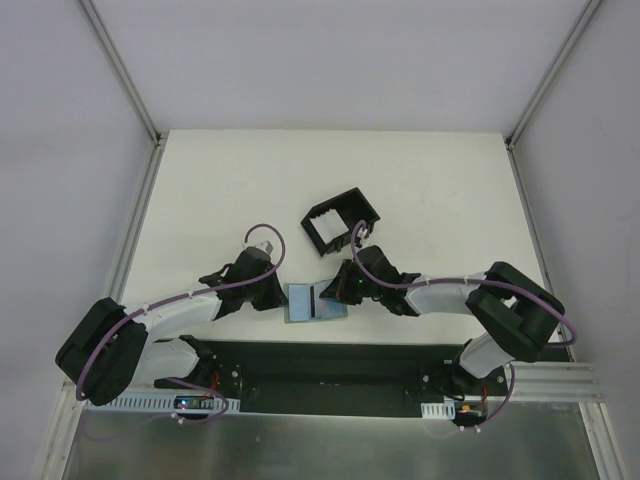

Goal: Put the credit cards into the card holder
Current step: Insert the credit card into the card holder.

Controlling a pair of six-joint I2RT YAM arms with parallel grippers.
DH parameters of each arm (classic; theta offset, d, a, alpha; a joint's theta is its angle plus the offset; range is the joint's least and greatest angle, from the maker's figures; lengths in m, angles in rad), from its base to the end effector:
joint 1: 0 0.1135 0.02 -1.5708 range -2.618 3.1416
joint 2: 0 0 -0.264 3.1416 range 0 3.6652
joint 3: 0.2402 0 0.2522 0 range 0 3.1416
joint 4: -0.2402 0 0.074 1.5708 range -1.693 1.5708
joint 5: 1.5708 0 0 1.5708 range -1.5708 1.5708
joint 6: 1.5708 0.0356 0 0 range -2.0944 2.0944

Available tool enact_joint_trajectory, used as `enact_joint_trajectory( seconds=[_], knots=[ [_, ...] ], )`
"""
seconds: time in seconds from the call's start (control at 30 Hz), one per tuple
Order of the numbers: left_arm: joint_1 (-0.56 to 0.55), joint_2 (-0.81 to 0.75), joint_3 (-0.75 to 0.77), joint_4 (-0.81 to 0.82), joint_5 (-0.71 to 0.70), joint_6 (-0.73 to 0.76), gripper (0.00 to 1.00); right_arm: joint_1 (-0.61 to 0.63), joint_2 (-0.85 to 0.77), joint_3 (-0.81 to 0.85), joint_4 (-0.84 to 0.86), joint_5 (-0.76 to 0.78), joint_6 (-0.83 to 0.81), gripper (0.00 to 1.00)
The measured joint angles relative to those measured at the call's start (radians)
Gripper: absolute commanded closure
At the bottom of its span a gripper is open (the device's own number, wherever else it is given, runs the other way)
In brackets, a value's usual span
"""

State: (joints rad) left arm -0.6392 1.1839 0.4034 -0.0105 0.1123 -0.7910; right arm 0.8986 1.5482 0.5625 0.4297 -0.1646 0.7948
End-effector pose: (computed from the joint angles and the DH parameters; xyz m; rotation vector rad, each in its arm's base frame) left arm 0.1690 -0.1306 0.1505 -0.1326 2.5083 -0.7832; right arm 0.1773 0.2321 0.1488 -0.2296 2.3423 1.1076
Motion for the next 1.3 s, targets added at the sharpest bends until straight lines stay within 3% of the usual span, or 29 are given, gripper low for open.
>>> enact_joint_trajectory(
  seconds=[0.53, 0.7, 0.87, 1.03, 1.3],
  knots=[
    [0.006, 0.011, 0.008, -0.001, 0.016, 0.016, 1.0, 0.015, 0.109, 0.04, 0.052, -0.026, 0.048, 0.98],
    [0.006, 0.011, 0.008, -0.001, 0.017, 0.016, 1.0, 0.035, 0.13, 0.077, 0.039, -0.015, 0.049, 0.77],
    [0.006, 0.011, 0.008, 0.0, 0.017, 0.016, 1.0, 0.045, 0.083, 0.098, -0.088, 0.039, 0.008, 0.57],
    [0.006, 0.011, 0.008, 0.001, 0.017, 0.017, 1.0, 0.051, 0.025, 0.156, -0.237, 0.098, -0.056, 0.55],
    [0.006, 0.011, 0.008, 0.002, 0.018, 0.02, 1.0, 0.082, 0.101, 0.241, -0.293, 0.073, -0.091, 0.57]
  ],
)
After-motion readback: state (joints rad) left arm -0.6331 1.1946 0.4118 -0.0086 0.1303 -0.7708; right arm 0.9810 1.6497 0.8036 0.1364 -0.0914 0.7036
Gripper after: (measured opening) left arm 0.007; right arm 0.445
